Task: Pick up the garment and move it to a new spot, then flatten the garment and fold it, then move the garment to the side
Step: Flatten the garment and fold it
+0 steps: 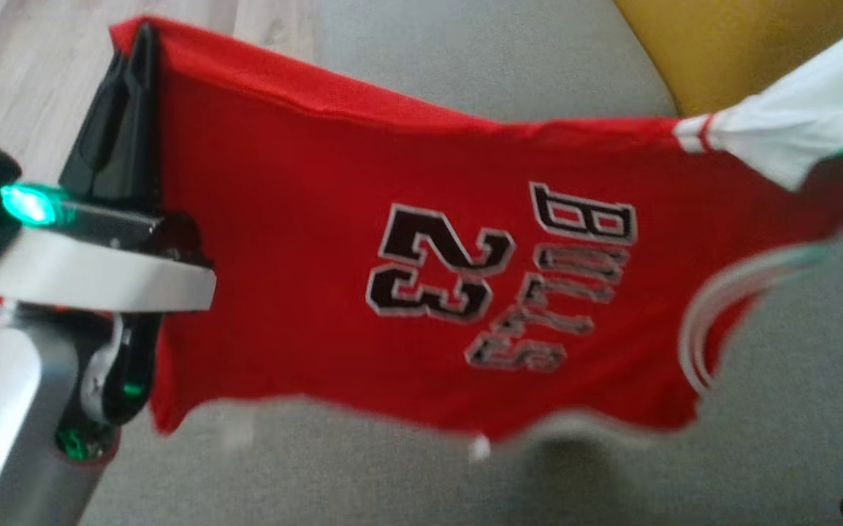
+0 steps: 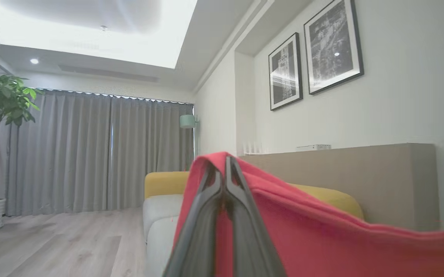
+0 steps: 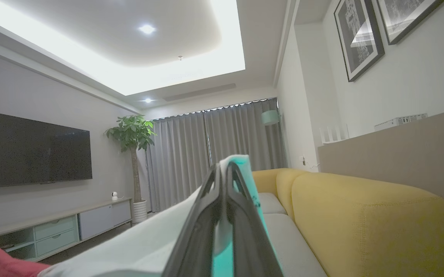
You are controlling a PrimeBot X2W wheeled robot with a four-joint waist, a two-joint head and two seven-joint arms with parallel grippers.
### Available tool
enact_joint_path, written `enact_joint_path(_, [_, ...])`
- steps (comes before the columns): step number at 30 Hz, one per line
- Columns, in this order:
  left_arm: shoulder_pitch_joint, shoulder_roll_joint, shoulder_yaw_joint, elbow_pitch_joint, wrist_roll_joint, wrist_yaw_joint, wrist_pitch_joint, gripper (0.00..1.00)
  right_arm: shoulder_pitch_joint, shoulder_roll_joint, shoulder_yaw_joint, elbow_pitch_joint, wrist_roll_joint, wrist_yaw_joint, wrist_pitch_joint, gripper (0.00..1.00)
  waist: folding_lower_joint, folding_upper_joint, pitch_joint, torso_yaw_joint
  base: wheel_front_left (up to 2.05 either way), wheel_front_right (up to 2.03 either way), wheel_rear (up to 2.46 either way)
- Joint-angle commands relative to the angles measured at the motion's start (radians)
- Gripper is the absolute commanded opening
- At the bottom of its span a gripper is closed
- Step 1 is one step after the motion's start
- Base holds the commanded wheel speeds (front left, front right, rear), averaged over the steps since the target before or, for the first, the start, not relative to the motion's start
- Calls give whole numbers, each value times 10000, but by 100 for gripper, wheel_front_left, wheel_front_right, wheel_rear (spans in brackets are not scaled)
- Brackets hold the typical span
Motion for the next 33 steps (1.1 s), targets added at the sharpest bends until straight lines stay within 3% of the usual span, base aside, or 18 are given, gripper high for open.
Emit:
enact_joint_path(1, [-773, 403, 524, -300, -17, 13, 173, 0, -425, 21, 147, -418, -99, 67, 208, 0, 2, 0, 77, -33, 0, 0, 0])
enact_joint_path(4, [-1147, 456, 373, -239, -166, -94, 658, 0, -491, 192, -2, -638, -224, 67, 683, 0, 2, 0, 349, -63, 0, 0, 0])
enact_joint_path(8, [-1596, 236, 158, 593, -489, -293, 1001, 0, -780, 399, 205, -16, -420, 67, 900, 0, 2, 0, 875, -130, 0, 0, 0])
enact_joint_path(12, [-2277, -31, 64, 1998, -768, -549, 1185, 0, -1775, 557, 827, 1352, -708, 67, 587, 0, 2, 0, 1524, -259, 0, 0, 0])
enact_joint_path(16, [-3714, -119, 110, 3671, -528, -867, 1049, 0, -3737, 812, 1235, 3255, -1052, 67, -142, 0, 2, 0, 2338, -465, 0, 0, 0])
enact_joint_path(26, [-7900, -784, -54, 8620, 811, -1459, -792, 0, -9382, 1367, 898, 8839, -2757, 67, -2671, 0, 2, 0, 3463, -812, 0, 0, 0])
enact_joint_path(31, [-9021, -1226, -112, 10124, 1051, -1721, -1891, 0, -10729, 1423, 678, 10496, -3393, 67, -3496, 0, 2, 0, 4146, -796, 0, 0, 0])
enact_joint_path(33, [-9254, -1364, -297, 10846, 1187, -2016, -2331, 0, -10910, 1429, 1087, 11222, -3108, 67, -3902, 0, 2, 0, 4511, -802, 0, 0, 0])
